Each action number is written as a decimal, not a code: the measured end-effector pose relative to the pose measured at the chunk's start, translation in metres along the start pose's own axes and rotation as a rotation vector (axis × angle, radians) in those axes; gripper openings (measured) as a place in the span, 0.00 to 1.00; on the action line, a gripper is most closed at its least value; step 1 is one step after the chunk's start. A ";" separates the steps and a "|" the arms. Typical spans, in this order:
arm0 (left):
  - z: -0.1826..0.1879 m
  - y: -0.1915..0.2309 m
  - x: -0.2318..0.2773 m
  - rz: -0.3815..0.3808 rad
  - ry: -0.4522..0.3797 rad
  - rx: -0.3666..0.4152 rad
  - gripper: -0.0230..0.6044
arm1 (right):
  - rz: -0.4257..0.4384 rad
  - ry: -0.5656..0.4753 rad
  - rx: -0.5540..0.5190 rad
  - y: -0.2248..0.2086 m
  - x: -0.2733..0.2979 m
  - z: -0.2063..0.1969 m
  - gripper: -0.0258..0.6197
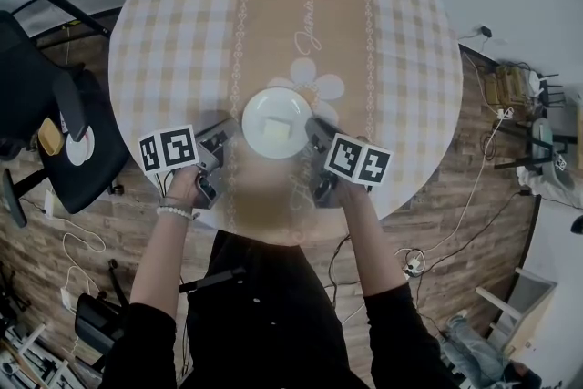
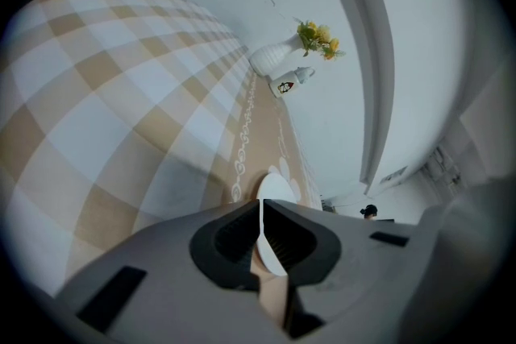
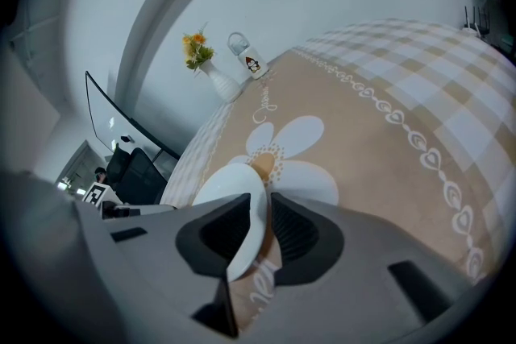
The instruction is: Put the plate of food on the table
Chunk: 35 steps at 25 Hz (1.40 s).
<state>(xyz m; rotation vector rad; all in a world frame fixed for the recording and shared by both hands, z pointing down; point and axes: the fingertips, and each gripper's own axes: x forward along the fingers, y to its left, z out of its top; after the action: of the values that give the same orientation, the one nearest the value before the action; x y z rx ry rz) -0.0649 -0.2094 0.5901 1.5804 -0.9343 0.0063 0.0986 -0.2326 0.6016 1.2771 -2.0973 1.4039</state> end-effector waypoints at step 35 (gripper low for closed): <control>0.022 -0.206 -0.112 -0.100 -0.292 0.596 0.04 | 0.015 -0.427 -0.421 0.113 -0.171 0.062 0.04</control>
<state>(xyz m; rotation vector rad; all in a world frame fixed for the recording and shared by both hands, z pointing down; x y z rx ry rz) -0.0364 -0.1794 0.3581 2.2215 -1.1438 -0.0186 0.1153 -0.1864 0.3934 1.4667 -2.4986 0.6684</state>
